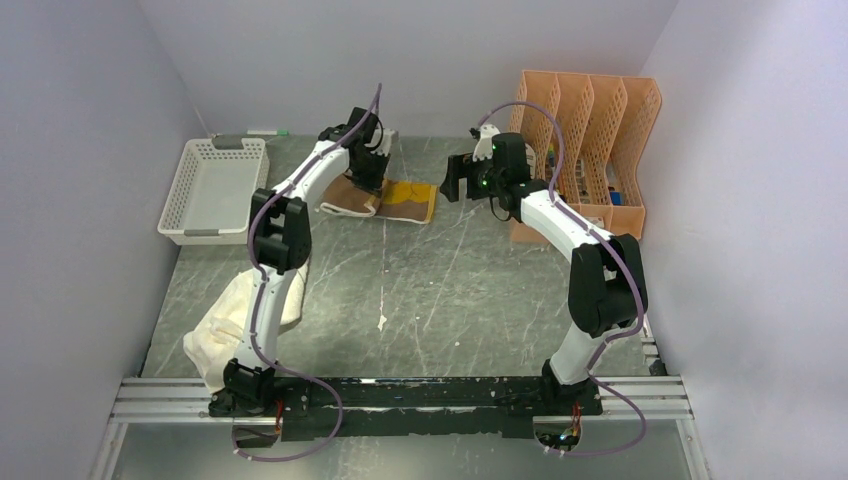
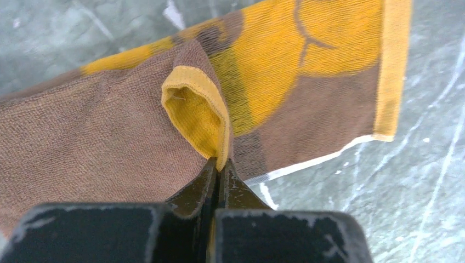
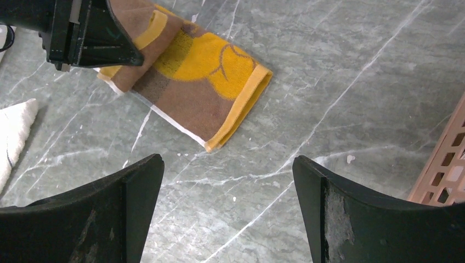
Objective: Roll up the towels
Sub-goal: Fold the towel at the center of the board.
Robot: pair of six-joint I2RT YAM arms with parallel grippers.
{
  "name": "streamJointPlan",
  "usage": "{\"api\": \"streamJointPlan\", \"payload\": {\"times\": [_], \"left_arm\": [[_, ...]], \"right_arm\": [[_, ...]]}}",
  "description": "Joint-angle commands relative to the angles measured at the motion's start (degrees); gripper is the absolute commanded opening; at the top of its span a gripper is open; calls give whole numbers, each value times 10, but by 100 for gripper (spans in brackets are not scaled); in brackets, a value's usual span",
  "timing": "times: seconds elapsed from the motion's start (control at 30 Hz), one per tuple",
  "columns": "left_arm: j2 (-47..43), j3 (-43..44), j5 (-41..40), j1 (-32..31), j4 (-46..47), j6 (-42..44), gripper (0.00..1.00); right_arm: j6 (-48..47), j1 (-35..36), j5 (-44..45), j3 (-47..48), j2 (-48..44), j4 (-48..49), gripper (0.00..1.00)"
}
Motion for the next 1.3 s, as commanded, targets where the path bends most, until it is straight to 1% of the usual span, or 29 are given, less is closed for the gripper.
{"api": "streamJointPlan", "payload": {"times": [0.0, 0.2, 0.53, 0.7, 0.9, 0.97, 1.07, 1.1, 1.2, 1.27], "left_arm": [[18, 17, 90, -16, 42, -27, 7], [28, 10, 130, -25, 88, -58, 7], [21, -29, 154, -27, 181, -133, 7], [30, -30, 172, -27, 194, -149, 7], [15, -82, 198, -33, 249, -173, 7], [18, -83, 199, -37, 254, -193, 7], [28, -73, 201, -40, 252, -199, 7], [30, -72, 201, -40, 252, -200, 10], [26, -78, 205, -42, 259, -198, 32], [19, -82, 205, -43, 264, -198, 60]], "right_arm": [[-7, -2, 2, 16, -6, -10, 89], [-7, -2, 4, 17, -6, -13, 89], [-7, -3, 4, 14, -5, -15, 90], [-9, -3, 6, 12, -4, -15, 90], [-8, -2, 7, 2, -3, -4, 90], [-6, -2, 5, 1, 0, -4, 90], [-6, -2, 3, 1, 1, -5, 90], [-7, -2, 3, 0, 1, -4, 90], [-7, -2, 6, -2, 1, -3, 90], [-6, -2, 6, -3, 2, -2, 90]]}}
